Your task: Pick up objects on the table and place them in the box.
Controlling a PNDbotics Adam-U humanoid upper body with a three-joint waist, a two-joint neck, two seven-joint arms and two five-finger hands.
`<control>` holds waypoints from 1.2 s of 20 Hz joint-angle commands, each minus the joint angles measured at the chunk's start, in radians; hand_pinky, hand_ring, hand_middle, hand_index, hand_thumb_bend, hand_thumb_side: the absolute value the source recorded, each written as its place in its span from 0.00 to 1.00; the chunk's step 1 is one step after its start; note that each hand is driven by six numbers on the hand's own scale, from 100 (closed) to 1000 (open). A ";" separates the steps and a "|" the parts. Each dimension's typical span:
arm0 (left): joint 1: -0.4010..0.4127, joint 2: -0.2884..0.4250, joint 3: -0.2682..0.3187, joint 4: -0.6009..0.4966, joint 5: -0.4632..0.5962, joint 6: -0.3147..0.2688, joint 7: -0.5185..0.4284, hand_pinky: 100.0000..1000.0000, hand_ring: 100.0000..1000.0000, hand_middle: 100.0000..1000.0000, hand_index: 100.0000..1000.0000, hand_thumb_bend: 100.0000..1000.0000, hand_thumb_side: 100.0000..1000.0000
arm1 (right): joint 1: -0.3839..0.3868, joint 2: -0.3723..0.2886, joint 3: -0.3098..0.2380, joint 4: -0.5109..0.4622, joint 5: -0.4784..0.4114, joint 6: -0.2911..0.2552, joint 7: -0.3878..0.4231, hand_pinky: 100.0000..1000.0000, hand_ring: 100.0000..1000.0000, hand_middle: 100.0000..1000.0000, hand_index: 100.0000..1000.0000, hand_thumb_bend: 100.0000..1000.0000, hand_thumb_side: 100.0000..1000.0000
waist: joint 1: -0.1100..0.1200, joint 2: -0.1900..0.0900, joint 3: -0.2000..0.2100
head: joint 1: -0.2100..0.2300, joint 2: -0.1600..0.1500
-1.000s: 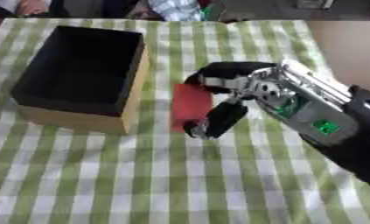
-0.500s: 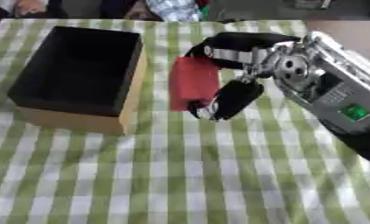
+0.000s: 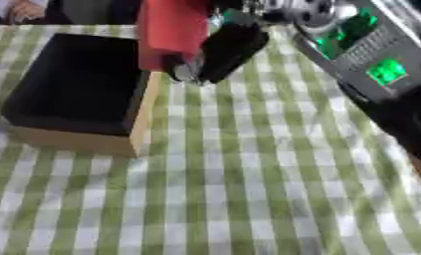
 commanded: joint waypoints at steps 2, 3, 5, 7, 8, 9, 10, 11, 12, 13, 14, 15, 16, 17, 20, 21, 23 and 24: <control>-0.027 0.001 -0.007 -0.015 0.008 -0.007 -0.007 0.60 0.71 0.65 0.59 0.00 0.77 | -0.081 0.135 0.012 0.185 0.057 0.019 0.057 0.78 0.77 0.61 0.77 0.00 0.26 | -0.003 0.004 0.015 | -0.034 -0.013; -0.030 0.000 -0.009 -0.015 0.009 -0.008 -0.009 0.60 0.71 0.65 0.59 0.00 0.77 | -0.093 0.166 0.010 0.234 0.073 0.007 0.048 0.78 0.77 0.60 0.77 0.00 0.27 | -0.004 0.007 0.020 | -0.040 -0.016; -0.038 -0.003 -0.012 -0.015 0.012 -0.010 -0.011 0.60 0.71 0.65 0.59 0.00 0.77 | -0.112 0.224 -0.002 0.329 0.100 -0.019 0.023 0.78 0.76 0.60 0.77 0.00 0.29 | -0.004 0.012 0.033 | -0.052 -0.022; -0.045 -0.006 -0.015 -0.015 0.015 -0.012 -0.013 0.60 0.71 0.65 0.59 0.00 0.77 | -0.125 0.276 -0.021 0.420 0.120 -0.050 -0.003 0.78 0.76 0.60 0.77 0.00 0.31 | -0.004 0.016 0.044 | -0.064 -0.028; -0.050 -0.008 -0.017 -0.015 0.016 -0.014 -0.014 0.60 0.71 0.65 0.59 0.00 0.77 | -0.131 0.302 -0.031 0.463 0.131 -0.067 -0.016 0.78 0.76 0.60 0.77 0.00 0.31 | -0.005 0.019 0.050 | -0.070 -0.030; -0.053 -0.010 -0.018 -0.015 0.017 -0.016 -0.014 0.60 0.71 0.65 0.59 0.00 0.77 | -0.136 0.325 -0.040 0.503 0.141 -0.084 -0.027 0.79 0.77 0.60 0.78 0.00 0.32 | -0.005 0.021 0.054 | -0.075 -0.032; -0.056 -0.012 -0.020 -0.015 0.018 -0.018 -0.015 0.60 0.71 0.65 0.59 0.00 0.77 | -0.141 0.347 -0.048 0.541 0.153 -0.102 -0.037 0.79 0.77 0.61 0.78 0.00 0.32 | -0.006 0.023 0.058 | -0.080 -0.033; -0.058 -0.013 -0.020 -0.015 0.019 -0.019 -0.016 0.60 0.71 0.65 0.59 0.00 0.77 | -0.145 0.363 -0.055 0.572 0.166 -0.119 -0.045 0.79 0.77 0.61 0.78 0.00 0.32 | -0.006 0.024 0.060 | -0.082 -0.033; -0.061 -0.015 -0.022 -0.015 0.020 -0.020 -0.017 0.60 0.71 0.65 0.59 0.00 0.77 | -0.148 0.384 -0.063 0.610 0.185 -0.132 -0.055 0.79 0.77 0.61 0.78 0.00 0.32 | -0.008 0.026 0.065 | -0.088 -0.033; -0.063 -0.016 -0.023 -0.015 0.021 -0.021 -0.017 0.60 0.71 0.65 0.59 0.00 0.77 | -0.151 0.402 -0.072 0.645 0.206 -0.147 -0.065 0.79 0.77 0.61 0.78 0.00 0.32 | -0.008 0.027 0.068 | -0.092 -0.033; -0.066 -0.017 -0.025 -0.015 0.022 -0.022 -0.018 0.60 0.72 0.65 0.59 0.00 0.77 | -0.151 0.419 -0.084 0.681 0.226 -0.159 -0.075 0.79 0.78 0.62 0.79 0.00 0.33 | -0.011 0.029 0.072 | -0.097 -0.034; -0.068 -0.019 -0.026 -0.015 0.023 -0.023 -0.020 0.60 0.72 0.65 0.59 0.00 0.77 | -0.152 0.437 -0.097 0.715 0.245 -0.174 -0.086 0.79 0.78 0.62 0.79 0.00 0.34 | -0.012 0.031 0.076 | -0.102 -0.035; -0.070 -0.020 -0.028 -0.015 0.025 -0.024 -0.021 0.60 0.72 0.65 0.59 0.00 0.77 | -0.152 0.453 -0.109 0.747 0.260 -0.192 -0.092 0.80 0.78 0.63 0.79 0.00 0.35 | -0.014 0.033 0.080 | -0.106 -0.035; -0.071 -0.021 -0.029 -0.015 0.026 -0.024 -0.023 0.60 0.72 0.65 0.59 0.00 0.77 | -0.153 0.464 -0.120 0.773 0.272 -0.210 -0.095 0.80 0.79 0.63 0.80 0.00 0.37 | -0.016 0.034 0.083 | -0.108 -0.035; -0.075 -0.022 -0.031 -0.015 0.028 -0.025 -0.025 0.60 0.72 0.65 0.59 0.00 0.76 | -0.156 0.489 -0.133 0.823 0.298 -0.271 -0.087 0.84 0.84 0.71 0.89 0.00 0.48 | -0.021 0.037 0.091 | -0.114 -0.036; -0.076 -0.022 -0.031 -0.015 0.029 -0.026 -0.026 0.60 0.71 0.65 0.59 0.00 0.77 | -0.157 0.493 -0.135 0.833 0.308 -0.289 -0.083 0.87 0.89 0.76 0.94 0.00 0.56 | -0.022 0.038 0.092 | -0.115 -0.036; -0.076 -0.023 -0.032 -0.015 0.030 -0.026 -0.028 0.60 0.71 0.65 0.59 0.00 0.76 | -0.158 0.502 -0.134 0.852 0.344 -0.320 -0.068 0.93 0.98 0.85 1.00 0.00 0.68 | -0.023 0.038 0.094 | -0.117 -0.036; -0.076 -0.024 -0.032 -0.015 0.030 -0.026 -0.028 0.60 0.71 0.65 0.59 0.00 0.76 | -0.158 0.505 -0.136 0.860 0.368 -0.333 -0.062 0.98 1.00 0.89 1.00 0.01 0.71 | -0.024 0.038 0.095 | -0.119 -0.035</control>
